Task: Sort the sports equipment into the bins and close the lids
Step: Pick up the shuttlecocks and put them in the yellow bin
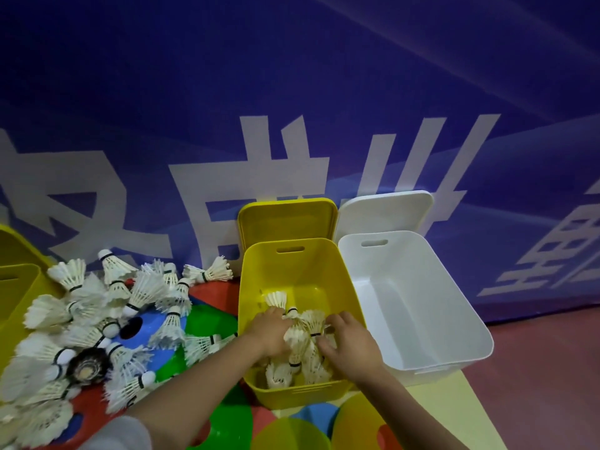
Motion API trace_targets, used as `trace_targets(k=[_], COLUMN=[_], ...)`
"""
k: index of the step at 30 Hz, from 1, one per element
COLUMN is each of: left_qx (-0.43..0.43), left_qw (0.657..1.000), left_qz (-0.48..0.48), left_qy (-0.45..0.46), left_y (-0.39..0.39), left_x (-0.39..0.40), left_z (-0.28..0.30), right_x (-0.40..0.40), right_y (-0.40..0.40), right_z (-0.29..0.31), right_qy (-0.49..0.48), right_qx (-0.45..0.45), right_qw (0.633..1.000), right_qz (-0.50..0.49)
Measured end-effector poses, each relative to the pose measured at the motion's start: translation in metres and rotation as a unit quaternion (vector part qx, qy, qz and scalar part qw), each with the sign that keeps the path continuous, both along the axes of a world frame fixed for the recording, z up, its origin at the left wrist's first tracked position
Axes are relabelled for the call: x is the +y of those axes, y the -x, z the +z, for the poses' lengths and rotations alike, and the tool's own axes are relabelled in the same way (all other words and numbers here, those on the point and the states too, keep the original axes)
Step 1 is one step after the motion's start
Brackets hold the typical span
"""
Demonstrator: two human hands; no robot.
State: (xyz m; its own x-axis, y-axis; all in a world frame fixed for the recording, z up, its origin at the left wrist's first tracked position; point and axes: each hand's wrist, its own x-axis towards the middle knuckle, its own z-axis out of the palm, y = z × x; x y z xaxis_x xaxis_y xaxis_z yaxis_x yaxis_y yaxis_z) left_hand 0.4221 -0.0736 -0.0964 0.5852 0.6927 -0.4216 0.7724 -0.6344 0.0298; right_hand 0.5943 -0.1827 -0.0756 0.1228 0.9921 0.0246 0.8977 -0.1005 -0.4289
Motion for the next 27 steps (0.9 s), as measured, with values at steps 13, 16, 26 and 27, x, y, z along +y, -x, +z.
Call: trace_targets(k=[13, 16, 26, 27], left_qx=[-0.39, -0.423, -0.435, -0.435], left_qw=[0.857, 0.834, 0.807, 0.806], left_qz=[0.335, 0.353, 0.398, 0.4], left_qy=[-0.034, -0.027, -0.028, -0.025], left_y=[0.049, 0.055, 0.062, 0.061], left_x=[0.014, 0.012, 0.012, 0.012], left_z=[0.022, 0.017, 0.01, 0.01], right_x=[0.103, 0.131, 0.156, 0.158], right_y=[0.01, 0.012, 0.014, 0.012], right_z=[0.0, -0.022, -0.109, -0.115], right_qy=[0.046, 0.059, 0.113, 0.12], right_qx=[0.12, 0.183, 0.228, 0.218], right_qw=[0.989, 0.973, 0.952, 0.954], right_qz=[-0.077, -0.128, -0.169, -0.166])
